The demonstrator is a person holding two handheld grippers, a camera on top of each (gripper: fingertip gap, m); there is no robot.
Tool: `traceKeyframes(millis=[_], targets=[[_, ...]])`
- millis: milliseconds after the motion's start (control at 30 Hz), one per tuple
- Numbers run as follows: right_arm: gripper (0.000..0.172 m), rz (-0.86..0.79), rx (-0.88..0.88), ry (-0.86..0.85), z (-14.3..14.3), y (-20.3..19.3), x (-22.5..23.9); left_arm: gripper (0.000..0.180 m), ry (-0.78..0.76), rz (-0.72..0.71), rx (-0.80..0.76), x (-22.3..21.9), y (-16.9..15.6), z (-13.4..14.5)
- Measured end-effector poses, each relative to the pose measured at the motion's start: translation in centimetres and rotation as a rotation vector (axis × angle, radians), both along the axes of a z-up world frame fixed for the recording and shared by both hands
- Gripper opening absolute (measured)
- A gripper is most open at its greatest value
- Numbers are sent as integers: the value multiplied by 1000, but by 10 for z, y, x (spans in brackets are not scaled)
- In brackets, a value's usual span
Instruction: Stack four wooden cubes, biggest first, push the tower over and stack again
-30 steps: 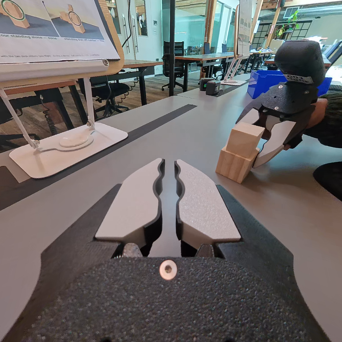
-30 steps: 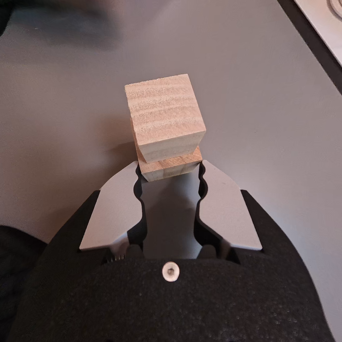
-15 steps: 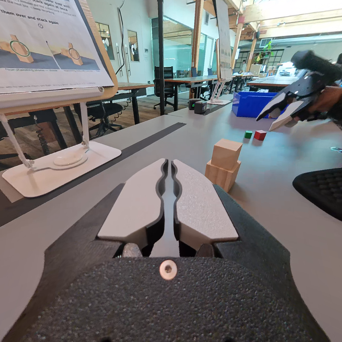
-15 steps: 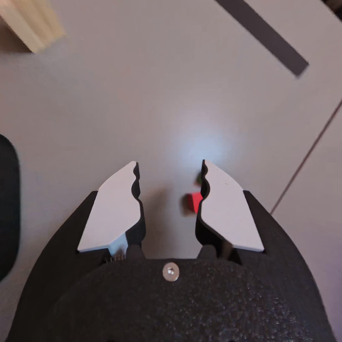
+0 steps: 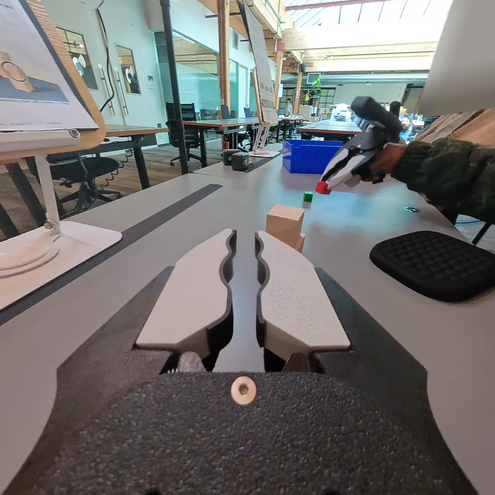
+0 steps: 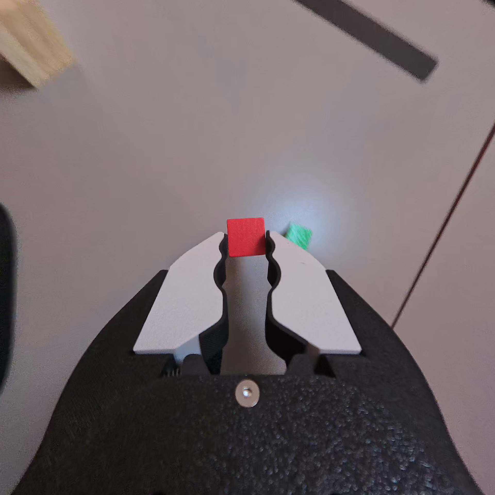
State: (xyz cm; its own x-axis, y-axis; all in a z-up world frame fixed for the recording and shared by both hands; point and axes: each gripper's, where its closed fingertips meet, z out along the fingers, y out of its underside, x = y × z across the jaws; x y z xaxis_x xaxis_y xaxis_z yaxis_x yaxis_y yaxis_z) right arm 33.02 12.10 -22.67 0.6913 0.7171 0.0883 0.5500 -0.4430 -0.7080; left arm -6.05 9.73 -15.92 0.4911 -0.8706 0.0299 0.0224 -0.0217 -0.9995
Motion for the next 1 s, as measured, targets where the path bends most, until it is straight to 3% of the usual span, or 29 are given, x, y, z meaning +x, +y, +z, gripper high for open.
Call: traceKeyframes(millis=[200,467,733,1000], targets=[[27,298,92,76,65,-10,-119,13,-14,-25,-2,5,-2,0],[27,629,42,-27,85,-8,-235,13,19,-46,16,7,-11,-4],[27,762,-65,-185,65,-10,-273,11,-1,-59,28,5,-15,2],[27,772,-103,-172,49,-11,-277,11,26,-54,44,7,-16,0]])
